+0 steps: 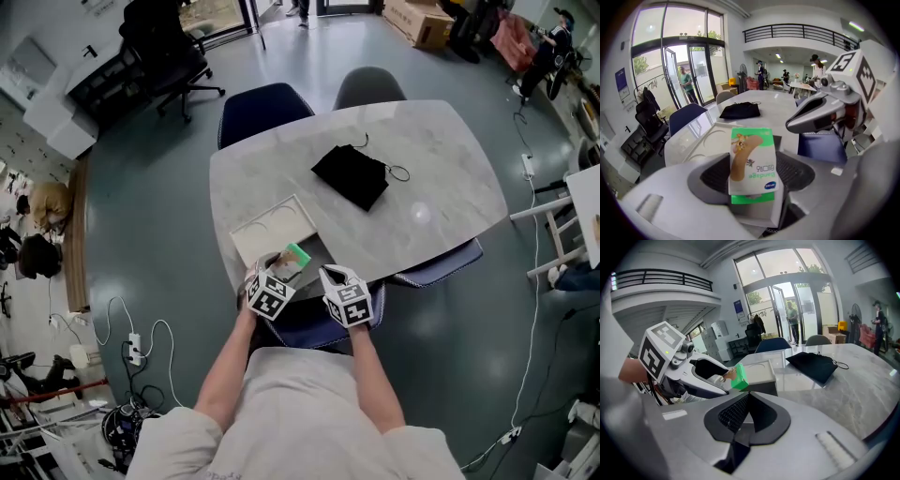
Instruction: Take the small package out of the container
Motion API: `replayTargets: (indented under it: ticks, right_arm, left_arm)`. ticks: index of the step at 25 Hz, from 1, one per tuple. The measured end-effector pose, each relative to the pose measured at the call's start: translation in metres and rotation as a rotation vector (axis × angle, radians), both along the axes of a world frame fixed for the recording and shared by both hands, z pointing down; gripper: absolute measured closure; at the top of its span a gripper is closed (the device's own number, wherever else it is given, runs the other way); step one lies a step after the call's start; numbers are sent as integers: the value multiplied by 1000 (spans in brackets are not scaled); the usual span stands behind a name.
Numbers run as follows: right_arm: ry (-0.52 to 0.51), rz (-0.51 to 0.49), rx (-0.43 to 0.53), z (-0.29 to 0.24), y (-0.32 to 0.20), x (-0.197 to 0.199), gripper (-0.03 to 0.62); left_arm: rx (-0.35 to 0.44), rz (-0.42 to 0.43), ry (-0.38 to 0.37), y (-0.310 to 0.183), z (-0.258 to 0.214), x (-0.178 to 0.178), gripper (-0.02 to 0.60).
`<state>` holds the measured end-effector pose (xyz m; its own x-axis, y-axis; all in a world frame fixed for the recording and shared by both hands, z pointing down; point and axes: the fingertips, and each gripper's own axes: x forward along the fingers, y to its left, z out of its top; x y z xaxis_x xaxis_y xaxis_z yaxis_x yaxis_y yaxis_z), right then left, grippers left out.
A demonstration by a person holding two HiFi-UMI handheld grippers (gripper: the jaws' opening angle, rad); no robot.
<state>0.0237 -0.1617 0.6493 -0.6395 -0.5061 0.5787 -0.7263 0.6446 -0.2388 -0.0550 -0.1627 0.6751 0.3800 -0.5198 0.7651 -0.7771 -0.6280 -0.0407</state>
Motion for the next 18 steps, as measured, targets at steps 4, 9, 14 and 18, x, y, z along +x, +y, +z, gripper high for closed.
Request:
replayTargets:
  ticks: [4, 9, 14, 18]
  right_arm:
    - [6, -32, -19, 5, 5, -3, 595]
    - [5, -20, -25, 7, 4, -6, 595]
    - [-7, 0, -25, 6, 1, 2, 595]
    - [-19, -1, -27, 6, 1, -3, 595]
  left_arm:
    - [13, -24, 18, 2, -4, 0, 225]
    - [12, -79, 79, 6, -13, -4, 225]
    - [27, -130, 121, 9, -22, -1, 225]
    - [40, -171, 144, 9, -26, -8, 225]
